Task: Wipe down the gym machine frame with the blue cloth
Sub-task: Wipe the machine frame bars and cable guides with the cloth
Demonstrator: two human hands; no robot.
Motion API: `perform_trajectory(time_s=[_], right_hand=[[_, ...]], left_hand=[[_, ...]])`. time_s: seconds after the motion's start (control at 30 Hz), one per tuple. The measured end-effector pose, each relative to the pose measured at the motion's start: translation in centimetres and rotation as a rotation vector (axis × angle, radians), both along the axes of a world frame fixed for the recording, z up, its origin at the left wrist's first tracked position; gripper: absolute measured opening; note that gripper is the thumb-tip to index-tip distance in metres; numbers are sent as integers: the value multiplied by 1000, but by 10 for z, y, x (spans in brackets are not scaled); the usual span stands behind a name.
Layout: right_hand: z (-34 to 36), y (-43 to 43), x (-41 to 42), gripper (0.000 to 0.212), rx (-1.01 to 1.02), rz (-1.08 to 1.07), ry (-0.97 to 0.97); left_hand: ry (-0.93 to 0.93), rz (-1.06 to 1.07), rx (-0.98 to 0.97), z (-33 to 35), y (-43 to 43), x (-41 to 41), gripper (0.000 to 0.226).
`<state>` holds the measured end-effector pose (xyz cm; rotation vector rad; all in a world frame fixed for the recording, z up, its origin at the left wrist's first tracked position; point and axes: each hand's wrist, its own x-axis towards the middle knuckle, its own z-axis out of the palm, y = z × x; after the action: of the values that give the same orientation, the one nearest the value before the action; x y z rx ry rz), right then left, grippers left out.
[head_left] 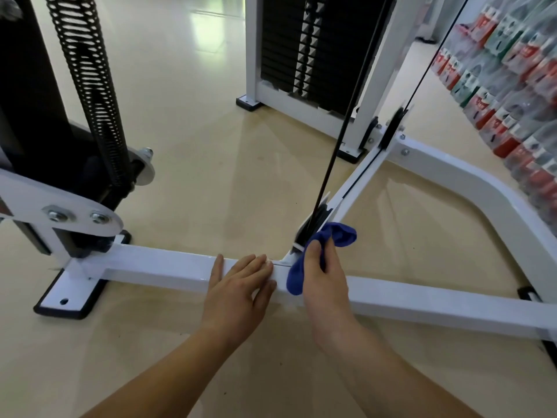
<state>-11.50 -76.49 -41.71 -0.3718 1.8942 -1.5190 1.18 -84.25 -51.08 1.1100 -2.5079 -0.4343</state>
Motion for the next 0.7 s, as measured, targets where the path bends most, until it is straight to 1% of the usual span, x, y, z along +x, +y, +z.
perform_trajectory(time_s=[0.07,0.1,0.13,0.23,0.33,0.4,0.47,0.57,0.6,0.7], right_hand=[[6,-4,-8,21,-5,-11,43],[11,-8,-16,20,-22,-36,86],[14,-13,-27,22,-45,-66,117],[20,-25,-52,42,-68,-75,121],[15,-24,-42,46,41,5,237],[3,-19,-32,48,59,12,291],[-3,-17,-24,48,69,21,278],[7,-21,-31,48,74,24,252],[10,-26,-42,48,94,12,217],[20,-35,-71,48,126,-3,17]], left_hand=[[17,4,-3,-1,0,0,46],[23,4,-1,-2,0,0,46],[27,2,4,-3,-1,0,45],[39,-14,15,-3,-1,1,45],[61,-14,13,-3,-1,2,43],[73,-11,0,-2,-1,1,41],[73,-11,-14,-3,0,0,40],[72,-14,-24,-4,0,1,40],[67,-14,-19,-4,-1,1,41],[38,-8,-3,-2,-1,1,44]])
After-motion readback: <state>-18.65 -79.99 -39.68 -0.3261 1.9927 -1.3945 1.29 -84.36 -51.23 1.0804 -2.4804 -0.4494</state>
